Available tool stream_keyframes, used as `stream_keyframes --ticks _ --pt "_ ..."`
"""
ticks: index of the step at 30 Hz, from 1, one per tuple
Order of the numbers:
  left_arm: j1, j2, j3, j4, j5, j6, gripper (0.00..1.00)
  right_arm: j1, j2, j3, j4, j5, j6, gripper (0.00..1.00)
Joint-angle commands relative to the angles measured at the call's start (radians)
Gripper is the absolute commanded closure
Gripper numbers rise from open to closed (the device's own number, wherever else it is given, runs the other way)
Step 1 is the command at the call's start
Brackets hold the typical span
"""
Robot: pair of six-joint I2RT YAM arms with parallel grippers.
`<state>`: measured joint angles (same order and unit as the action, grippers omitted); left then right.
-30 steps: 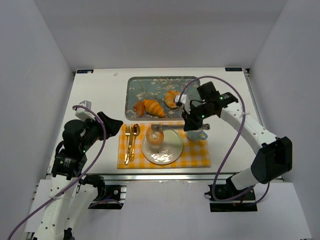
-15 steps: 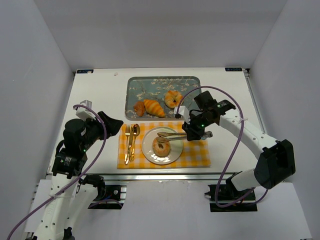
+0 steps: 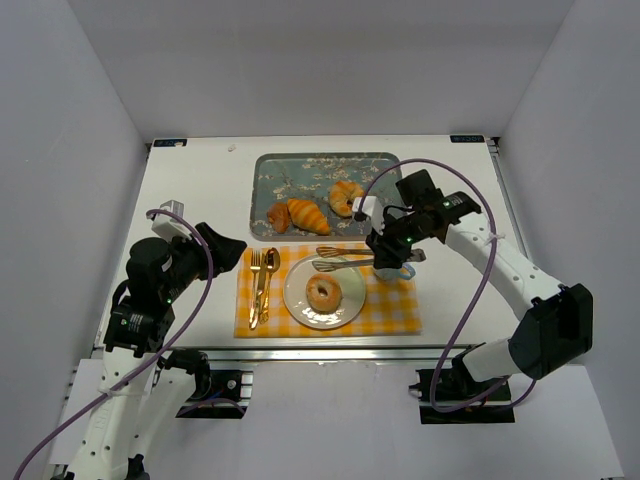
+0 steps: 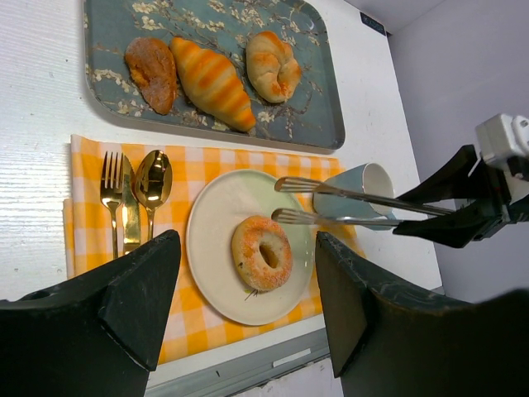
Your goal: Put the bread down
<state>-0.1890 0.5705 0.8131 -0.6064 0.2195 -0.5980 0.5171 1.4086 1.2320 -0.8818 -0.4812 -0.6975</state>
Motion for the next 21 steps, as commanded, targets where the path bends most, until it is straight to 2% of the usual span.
stream_keyframes --ticks 1,4,5,7,8,11,13,17,21 --pt "0.005 -0.003 0.029 0.005 0.000 0.012 0.24 -0.019 -0.028 0.060 0.021 -0.033 0.013 0.55" --pt "0.003 -0.003 0.029 0.008 0.000 0.010 0.24 -0.032 -0.031 0.083 0.033 -0.051 0.038 0.64" --pt "0.005 -0.001 0.029 0.010 0.001 0.010 0.24 -0.041 -0.031 0.093 0.038 -0.066 0.050 0.72" --pt "0.005 0.002 0.032 0.013 0.001 0.010 0.24 -0.092 -0.025 0.127 0.070 -0.088 0.113 0.79" --pt "0.003 0.002 0.031 0.013 0.001 0.012 0.24 -0.120 -0.022 0.139 0.085 -0.111 0.140 0.86" --pt "0.003 0.008 0.034 0.019 0.003 0.012 0.24 -0.312 -0.008 0.149 0.199 -0.135 0.283 1.00" --pt "0.003 0.011 0.035 0.022 0.006 0.015 0.24 -0.394 0.003 0.127 0.272 -0.137 0.343 1.00" --pt "0.003 0.022 0.031 0.034 0.011 0.020 0.24 -0.605 0.023 0.031 0.406 -0.001 0.420 1.00" --pt "0.005 0.029 0.026 0.050 0.017 0.021 0.24 -0.684 0.062 -0.121 0.513 0.151 0.418 1.00"
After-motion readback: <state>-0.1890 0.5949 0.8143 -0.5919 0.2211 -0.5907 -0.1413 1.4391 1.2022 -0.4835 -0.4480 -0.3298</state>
